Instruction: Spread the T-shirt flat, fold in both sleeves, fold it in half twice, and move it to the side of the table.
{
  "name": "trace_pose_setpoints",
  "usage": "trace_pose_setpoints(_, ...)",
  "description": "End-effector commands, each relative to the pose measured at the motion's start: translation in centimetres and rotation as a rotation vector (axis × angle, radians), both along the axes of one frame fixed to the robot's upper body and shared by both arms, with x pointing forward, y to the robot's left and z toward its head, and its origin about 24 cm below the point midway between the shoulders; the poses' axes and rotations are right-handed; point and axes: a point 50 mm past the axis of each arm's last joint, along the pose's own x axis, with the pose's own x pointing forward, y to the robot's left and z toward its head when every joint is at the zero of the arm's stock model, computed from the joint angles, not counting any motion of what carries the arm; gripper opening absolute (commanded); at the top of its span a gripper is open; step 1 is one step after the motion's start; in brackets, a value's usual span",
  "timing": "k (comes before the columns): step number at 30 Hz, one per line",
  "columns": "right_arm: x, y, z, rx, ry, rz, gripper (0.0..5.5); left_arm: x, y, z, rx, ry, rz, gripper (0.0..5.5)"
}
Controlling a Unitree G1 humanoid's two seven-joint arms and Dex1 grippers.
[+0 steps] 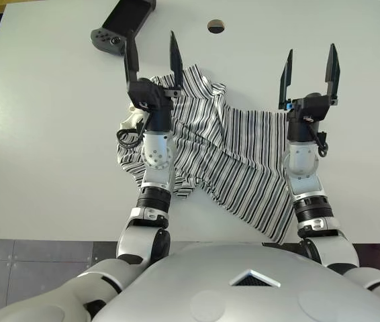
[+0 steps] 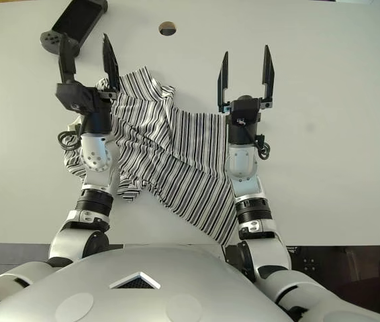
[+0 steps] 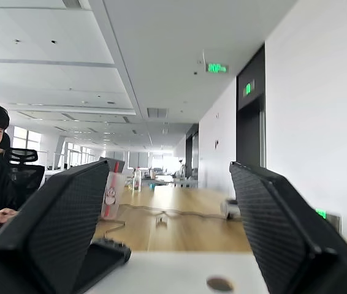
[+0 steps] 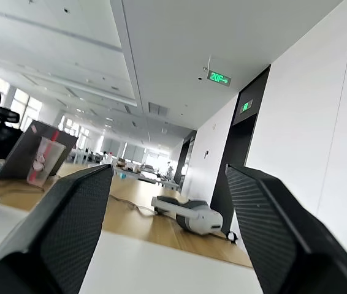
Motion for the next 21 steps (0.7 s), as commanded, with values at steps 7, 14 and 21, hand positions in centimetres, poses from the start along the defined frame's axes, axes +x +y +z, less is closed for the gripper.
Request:
trace_pose_setpoints(7,-0.5,0.0,1.1,-0.029,-0.004,0.031,3.40,0.0,0.4,1.4,0.000,-0.019,-0.006,3.63)
trace_pose_setpoints(14,-0.1,0.2,0.9,-0.028,0.001,0.016,3.40,-0.2,0.1,0.5,0.103,-0.009,0.043,3.63)
trace_pose_setpoints(21,0.7,0.1,0.3,-0.007,0.026,-0.002,3.40,0.2,0.6,-1.3,0.163,0.060,0.066,3.63)
